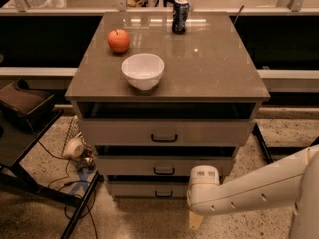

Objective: Open bottom drawer

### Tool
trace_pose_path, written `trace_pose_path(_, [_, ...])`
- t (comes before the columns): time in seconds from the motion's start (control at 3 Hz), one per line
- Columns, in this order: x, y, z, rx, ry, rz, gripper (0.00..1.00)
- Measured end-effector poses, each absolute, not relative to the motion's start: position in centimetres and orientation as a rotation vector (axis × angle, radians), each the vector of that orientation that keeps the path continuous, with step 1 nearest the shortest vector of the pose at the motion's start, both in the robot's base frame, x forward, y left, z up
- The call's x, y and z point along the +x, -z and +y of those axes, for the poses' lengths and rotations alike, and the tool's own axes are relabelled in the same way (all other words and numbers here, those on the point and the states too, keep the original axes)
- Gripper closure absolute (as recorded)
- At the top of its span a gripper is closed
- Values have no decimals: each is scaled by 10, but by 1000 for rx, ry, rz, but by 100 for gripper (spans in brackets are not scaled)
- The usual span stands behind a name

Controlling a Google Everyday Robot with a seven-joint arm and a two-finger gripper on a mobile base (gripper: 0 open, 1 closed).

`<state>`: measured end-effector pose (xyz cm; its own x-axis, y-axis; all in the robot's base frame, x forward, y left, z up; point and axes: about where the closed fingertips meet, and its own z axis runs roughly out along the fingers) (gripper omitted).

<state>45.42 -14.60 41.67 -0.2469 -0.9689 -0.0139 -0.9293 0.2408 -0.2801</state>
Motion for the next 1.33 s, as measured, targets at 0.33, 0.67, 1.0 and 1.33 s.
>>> trace_pose_path(0.33, [464,-409,-146,-1869,370,2232,0])
trace_pose_path(0.67, [463,-402,-140,-1845,303,2249,0])
trace_pose_path(1.0, [453,-371,-125,-1790,174,2242,0])
trace_pose_path(1.33, [448,-329,-97,-1744,56,2177,0])
